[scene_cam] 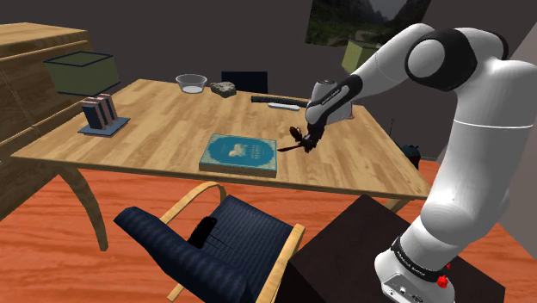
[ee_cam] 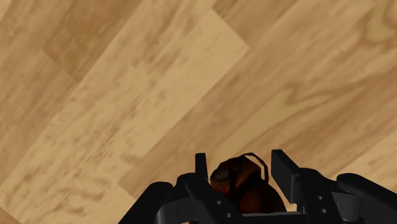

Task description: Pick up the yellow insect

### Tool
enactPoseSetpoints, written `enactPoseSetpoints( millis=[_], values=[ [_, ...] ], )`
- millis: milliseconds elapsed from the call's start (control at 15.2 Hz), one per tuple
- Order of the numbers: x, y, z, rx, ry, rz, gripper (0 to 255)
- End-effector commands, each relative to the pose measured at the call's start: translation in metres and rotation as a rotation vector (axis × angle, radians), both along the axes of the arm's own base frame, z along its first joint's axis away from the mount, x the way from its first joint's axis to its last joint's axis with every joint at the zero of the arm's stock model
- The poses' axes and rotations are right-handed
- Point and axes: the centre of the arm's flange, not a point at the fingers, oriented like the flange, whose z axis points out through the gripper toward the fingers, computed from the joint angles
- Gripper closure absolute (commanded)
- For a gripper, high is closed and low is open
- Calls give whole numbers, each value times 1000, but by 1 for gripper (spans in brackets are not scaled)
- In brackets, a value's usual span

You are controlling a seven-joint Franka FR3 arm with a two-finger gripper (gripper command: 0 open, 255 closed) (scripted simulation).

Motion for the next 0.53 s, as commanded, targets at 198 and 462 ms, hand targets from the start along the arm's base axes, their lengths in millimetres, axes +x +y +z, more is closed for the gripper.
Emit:
enactPoseSetpoints(
  millis=[198, 462],
  values=[
    [0, 0, 25, 0, 0, 0, 255],
    [0, 0, 46, 0, 0, 0, 255]
  ],
)
